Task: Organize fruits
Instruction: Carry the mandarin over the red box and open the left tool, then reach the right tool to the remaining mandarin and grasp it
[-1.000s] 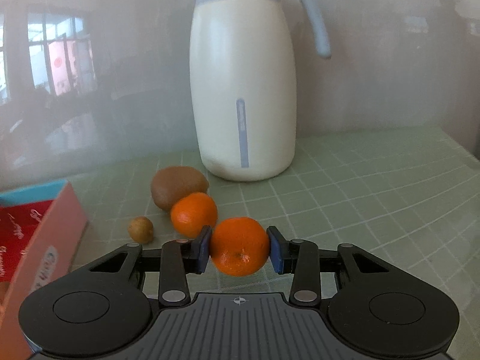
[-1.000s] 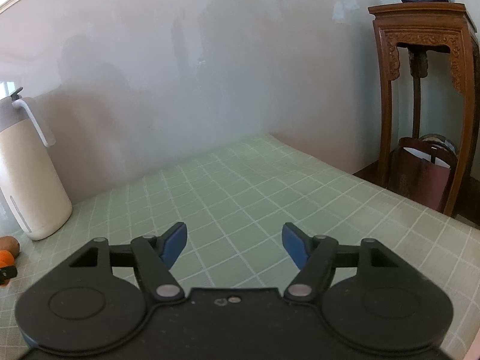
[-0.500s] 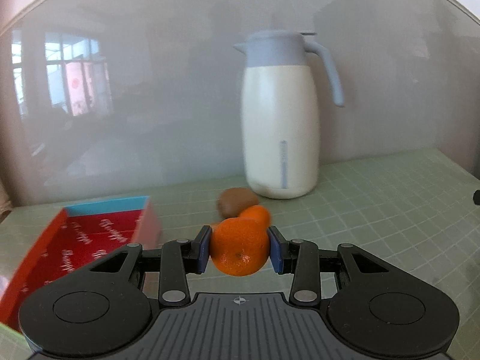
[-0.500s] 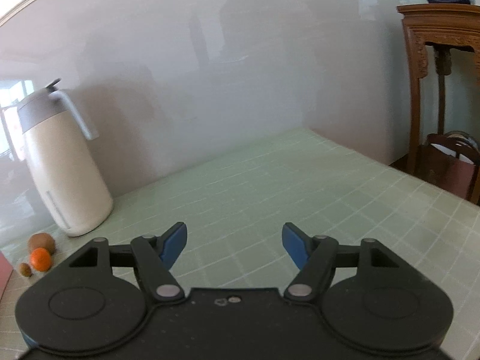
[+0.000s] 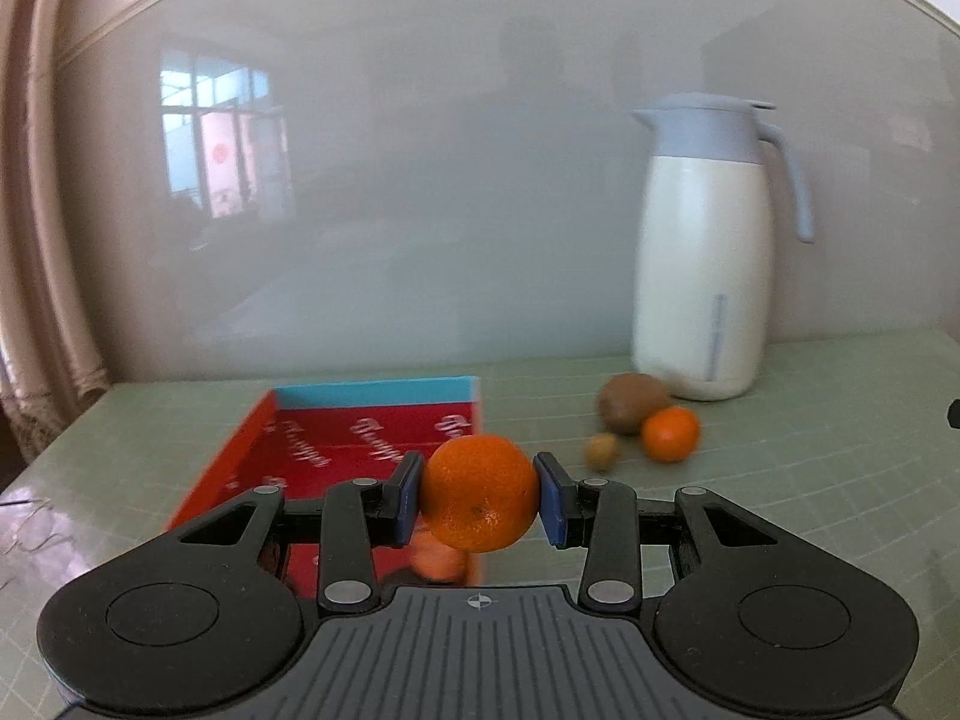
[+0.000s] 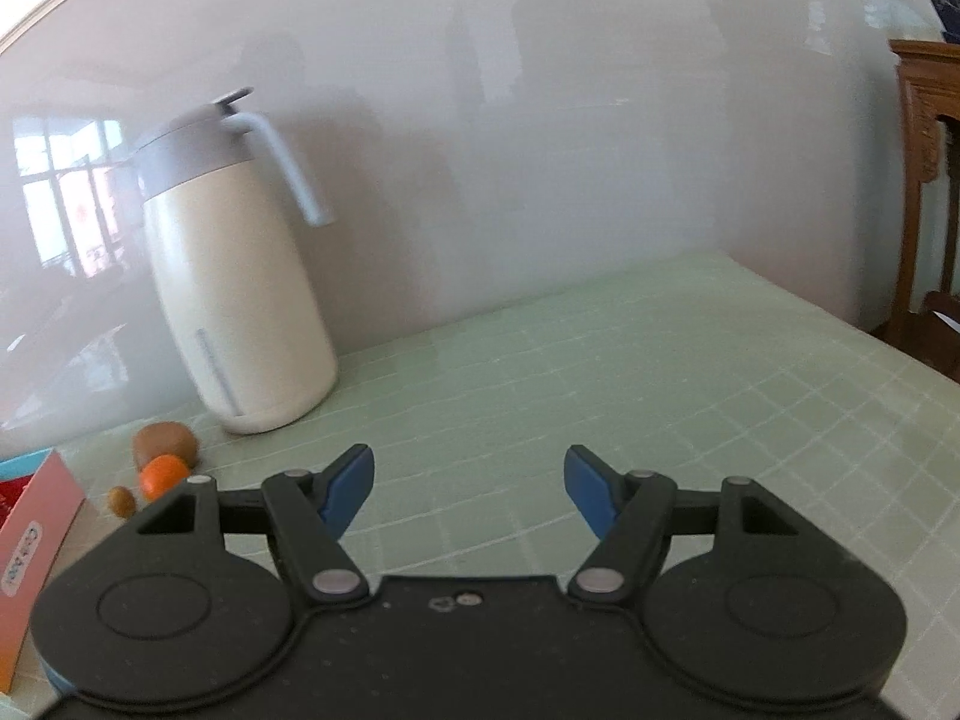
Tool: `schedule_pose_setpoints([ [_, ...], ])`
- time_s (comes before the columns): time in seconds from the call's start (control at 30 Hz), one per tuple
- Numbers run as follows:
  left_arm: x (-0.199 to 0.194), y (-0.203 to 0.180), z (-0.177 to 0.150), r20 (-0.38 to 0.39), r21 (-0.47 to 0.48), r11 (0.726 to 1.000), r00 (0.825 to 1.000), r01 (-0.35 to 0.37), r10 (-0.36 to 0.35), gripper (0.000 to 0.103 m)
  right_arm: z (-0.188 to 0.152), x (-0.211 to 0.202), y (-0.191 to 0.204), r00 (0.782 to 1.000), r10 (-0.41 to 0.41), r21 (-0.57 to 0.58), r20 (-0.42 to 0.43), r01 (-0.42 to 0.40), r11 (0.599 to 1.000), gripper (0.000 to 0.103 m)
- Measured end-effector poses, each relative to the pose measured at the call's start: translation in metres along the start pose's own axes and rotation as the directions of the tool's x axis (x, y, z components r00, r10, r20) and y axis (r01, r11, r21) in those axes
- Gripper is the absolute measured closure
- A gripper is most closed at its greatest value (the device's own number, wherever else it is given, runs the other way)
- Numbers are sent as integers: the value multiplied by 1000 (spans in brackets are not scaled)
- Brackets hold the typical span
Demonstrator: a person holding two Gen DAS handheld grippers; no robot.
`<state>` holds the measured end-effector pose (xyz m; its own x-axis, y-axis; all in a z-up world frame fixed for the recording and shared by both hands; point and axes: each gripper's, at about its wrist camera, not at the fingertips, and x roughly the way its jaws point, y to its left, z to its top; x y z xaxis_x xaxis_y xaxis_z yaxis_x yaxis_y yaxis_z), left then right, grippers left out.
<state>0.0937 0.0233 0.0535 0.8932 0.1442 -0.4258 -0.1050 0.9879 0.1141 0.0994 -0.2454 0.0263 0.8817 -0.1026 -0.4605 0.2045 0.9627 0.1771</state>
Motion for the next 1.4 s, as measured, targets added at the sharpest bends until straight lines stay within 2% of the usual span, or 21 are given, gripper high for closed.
schedule_pose_setpoints([
  [0.3,2,47,-12,-12,-39,997,997,-72,71,63,-7,9,45,998,55,-48,-17,-56,997,33],
  [0.5,14,80,-25,-49,-75,989,991,-125,121,63,-13,9,71,996,82,-87,-22,-84,993,33],
  [0.8,25,102,-33,-69,-142,979,988,-143,135,63,-18,10,86,995,91,-104,-30,-94,990,32],
  [0.83,25,101,-33,-66,-142,980,989,-138,130,61,-18,10,87,995,91,-105,-29,-94,990,32],
  [0.9,24,99,-33,-57,-136,980,989,-146,139,40,-18,10,87,995,91,-107,-27,-94,990,31],
  [0.93,22,97,-32,-48,-134,979,988,-153,148,26,-18,10,87,995,92,-108,-26,-94,990,31],
  [1.1,15,98,-31,-15,-144,976,987,-163,163,20,-18,8,85,996,90,-105,-24,-92,990,30],
  [1.17,14,98,-31,-8,-141,974,984,-175,176,11,-18,8,84,996,89,-103,-25,-91,990,30],
  [1.4,9,104,-32,11,-142,971,981,-192,196,10,-18,10,85,995,93,-106,-28,-95,990,29],
])
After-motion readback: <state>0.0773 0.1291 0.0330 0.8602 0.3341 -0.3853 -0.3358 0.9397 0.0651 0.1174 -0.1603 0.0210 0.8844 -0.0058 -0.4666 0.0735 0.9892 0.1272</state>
